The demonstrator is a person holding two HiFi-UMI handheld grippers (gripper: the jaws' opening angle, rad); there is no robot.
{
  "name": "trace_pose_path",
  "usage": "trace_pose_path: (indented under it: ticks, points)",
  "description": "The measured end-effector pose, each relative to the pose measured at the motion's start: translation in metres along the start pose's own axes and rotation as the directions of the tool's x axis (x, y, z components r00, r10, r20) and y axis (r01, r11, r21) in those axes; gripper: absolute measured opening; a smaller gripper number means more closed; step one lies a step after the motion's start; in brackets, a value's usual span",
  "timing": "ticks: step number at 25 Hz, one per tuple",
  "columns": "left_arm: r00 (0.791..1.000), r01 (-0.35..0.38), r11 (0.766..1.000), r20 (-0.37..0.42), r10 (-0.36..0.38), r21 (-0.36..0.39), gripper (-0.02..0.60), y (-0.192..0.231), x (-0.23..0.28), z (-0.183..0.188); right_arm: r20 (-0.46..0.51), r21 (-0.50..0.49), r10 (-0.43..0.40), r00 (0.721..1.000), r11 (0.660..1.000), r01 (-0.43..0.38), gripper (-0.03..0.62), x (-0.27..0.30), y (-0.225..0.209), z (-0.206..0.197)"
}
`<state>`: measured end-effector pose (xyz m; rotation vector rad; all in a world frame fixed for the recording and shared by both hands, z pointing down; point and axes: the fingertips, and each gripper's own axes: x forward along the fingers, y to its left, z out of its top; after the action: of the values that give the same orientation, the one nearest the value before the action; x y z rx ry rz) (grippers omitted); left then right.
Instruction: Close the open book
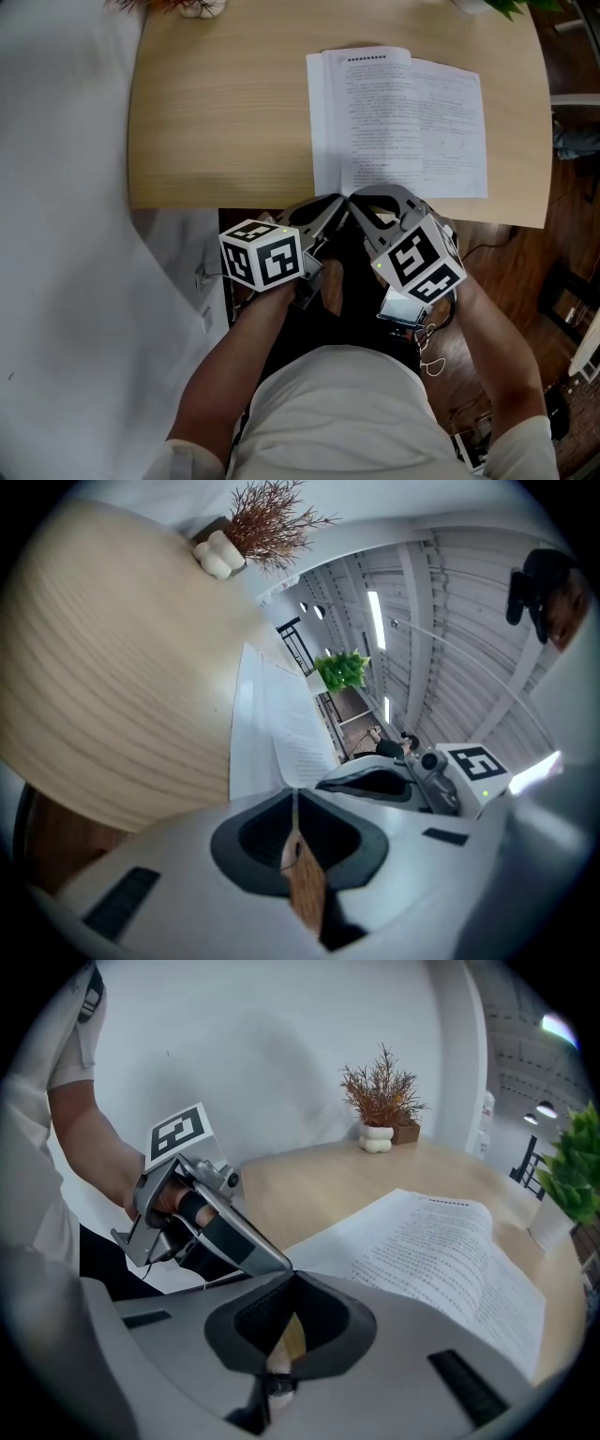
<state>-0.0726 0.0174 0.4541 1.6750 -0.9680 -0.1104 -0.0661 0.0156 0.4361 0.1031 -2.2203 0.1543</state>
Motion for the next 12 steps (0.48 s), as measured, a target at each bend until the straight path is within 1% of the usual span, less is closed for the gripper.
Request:
trace_pose_path:
  ticks: [6, 12]
  points:
    - [1.000, -0.002, 1.000, -0.010, 0.001, -0.011, -0.003, 0.0022, 0.0009, -0.0035, 0.017, 0.012, -0.006, 1.000, 1.000, 0.006, 0.002, -0.0008, -0.0005, 0.0027]
    - [1.000, 0.013, 1.000, 0.004, -0.013, 0.007, -0.003, -0.0049, -0.0040, -0.0004, 0.066, 0.035, -0.051, 0.997, 0.998, 0.049, 0.002, -0.0090, -0.0038, 0.0093]
